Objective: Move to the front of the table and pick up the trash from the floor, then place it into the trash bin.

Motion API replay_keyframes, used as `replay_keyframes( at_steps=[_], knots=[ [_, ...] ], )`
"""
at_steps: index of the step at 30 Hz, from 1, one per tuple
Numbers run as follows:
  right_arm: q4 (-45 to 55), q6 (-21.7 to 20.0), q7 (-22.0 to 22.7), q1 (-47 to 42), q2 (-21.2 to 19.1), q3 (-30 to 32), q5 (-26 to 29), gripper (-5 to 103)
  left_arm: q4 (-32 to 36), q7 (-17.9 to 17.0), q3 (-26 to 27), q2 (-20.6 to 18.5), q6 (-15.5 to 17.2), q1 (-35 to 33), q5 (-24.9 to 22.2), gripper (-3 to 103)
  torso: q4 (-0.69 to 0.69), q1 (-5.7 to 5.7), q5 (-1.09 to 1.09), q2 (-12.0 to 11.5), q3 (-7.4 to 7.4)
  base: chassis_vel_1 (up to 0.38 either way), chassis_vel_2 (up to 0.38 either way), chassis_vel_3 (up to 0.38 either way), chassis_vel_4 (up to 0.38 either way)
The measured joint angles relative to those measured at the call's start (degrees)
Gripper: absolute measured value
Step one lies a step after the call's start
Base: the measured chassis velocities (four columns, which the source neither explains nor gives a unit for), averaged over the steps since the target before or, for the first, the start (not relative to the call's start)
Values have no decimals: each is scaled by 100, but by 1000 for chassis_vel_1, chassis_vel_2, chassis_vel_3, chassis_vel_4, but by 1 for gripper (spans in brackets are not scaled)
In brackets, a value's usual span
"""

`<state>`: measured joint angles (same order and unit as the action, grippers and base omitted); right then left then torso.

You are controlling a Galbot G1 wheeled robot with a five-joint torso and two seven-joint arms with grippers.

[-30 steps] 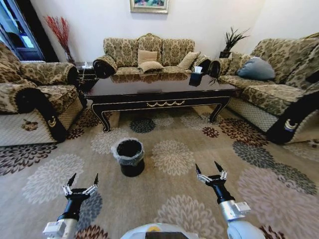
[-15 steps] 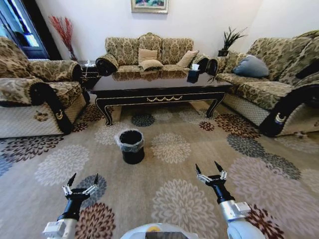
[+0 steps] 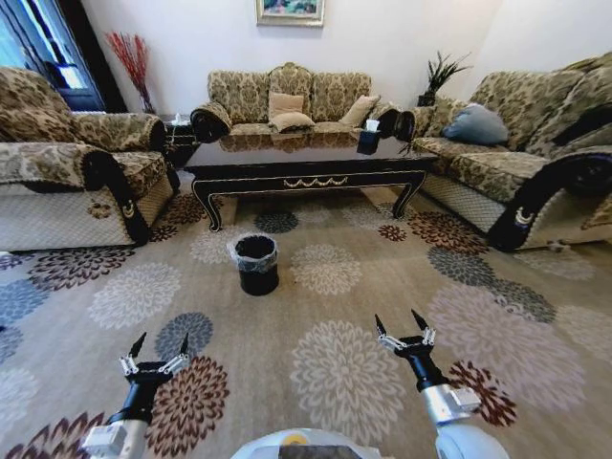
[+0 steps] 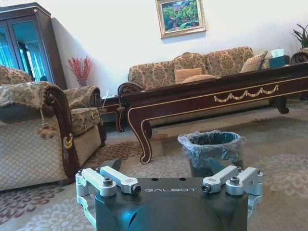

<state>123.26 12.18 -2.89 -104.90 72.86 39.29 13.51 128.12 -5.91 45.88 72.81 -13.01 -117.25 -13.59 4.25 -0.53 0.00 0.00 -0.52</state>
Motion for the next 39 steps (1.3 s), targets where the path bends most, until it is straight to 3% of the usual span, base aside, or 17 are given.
replay_keyframes(
  at_steps=[39],
  knots=[
    [0,0,0,0,0,0,0,100,0,0,0,0,0,1,0,100,0,0,-1,0,0,163,-159,-165,163]
  ],
)
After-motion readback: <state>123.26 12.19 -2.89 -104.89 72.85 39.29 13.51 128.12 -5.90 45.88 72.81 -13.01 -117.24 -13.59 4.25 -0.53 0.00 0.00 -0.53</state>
